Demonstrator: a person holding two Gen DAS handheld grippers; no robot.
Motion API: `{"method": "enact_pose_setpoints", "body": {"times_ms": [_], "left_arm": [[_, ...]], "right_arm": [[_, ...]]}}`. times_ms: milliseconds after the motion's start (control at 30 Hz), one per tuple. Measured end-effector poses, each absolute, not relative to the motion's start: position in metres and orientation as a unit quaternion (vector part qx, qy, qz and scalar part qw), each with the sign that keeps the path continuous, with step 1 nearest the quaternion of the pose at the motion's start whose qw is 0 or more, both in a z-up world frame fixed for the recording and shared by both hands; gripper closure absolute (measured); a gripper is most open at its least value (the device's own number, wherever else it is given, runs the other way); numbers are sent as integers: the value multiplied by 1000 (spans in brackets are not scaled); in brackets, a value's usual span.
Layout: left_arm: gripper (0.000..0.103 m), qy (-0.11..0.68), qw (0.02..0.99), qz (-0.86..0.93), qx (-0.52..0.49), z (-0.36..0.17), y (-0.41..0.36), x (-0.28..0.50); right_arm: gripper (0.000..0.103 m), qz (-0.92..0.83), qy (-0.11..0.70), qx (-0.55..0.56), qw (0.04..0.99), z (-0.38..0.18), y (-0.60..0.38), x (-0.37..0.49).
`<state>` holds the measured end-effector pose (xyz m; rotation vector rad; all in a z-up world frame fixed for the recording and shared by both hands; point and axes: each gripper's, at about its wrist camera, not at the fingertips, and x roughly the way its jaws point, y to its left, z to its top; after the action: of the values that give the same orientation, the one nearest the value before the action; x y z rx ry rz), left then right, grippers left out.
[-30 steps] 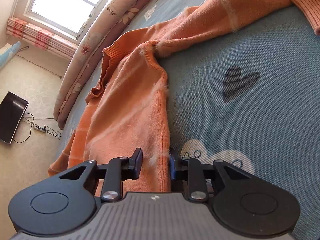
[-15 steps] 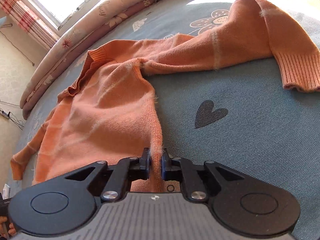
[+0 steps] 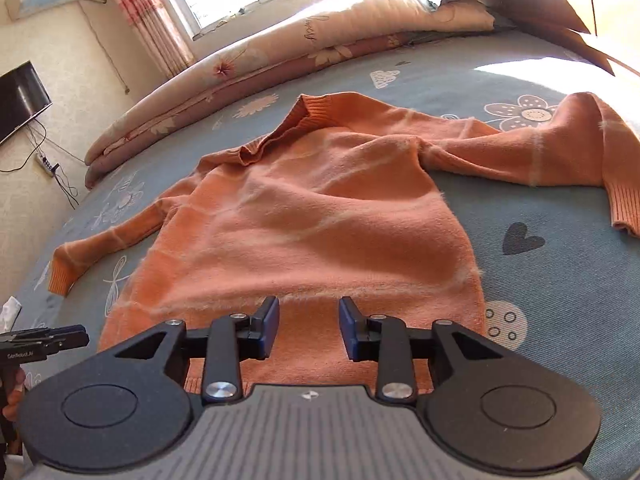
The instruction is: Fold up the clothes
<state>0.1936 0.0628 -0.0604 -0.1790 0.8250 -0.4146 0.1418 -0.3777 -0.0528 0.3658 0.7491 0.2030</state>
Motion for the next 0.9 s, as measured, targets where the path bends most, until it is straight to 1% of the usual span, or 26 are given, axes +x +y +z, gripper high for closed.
{"method": "enact_pose_setpoints", "body": {"times_ms": [100,267,300,333,367,433,533,667,767,900], "left_arm": [[61,409,878,-178,-173,-71,86,217],[60,404,877,-176,-190,-77,93,261],[60,403,877,-178,-194,-78,93,271],[58,404,875,-180,-199,-81,92,279],[50,404,873,-181,-204,-83,92,287],[40,406,869,-184,-214,-89,90,304],[39,408,864,-187,-229,-98,87,328],[39,411,855,-192,-249,-109,84,360],[39,413,849,-196,-264,-118,82,385],[33,413,842,-209,-279,-126,75,412]], "right_arm": [[66,121,360,162,911,-50,-359,139],[66,113,353,145,917,-48,-362,143],[63,106,348,146,920,-47,-371,150],[58,97,343,150,922,-45,-382,157],[55,89,338,153,924,-43,-393,165],[49,73,327,159,929,-39,-414,180],[46,63,329,202,920,-43,-454,216],[46,69,356,264,894,-71,-497,273],[45,88,369,304,874,-95,-511,302],[45,111,385,322,858,-121,-513,328]]}}
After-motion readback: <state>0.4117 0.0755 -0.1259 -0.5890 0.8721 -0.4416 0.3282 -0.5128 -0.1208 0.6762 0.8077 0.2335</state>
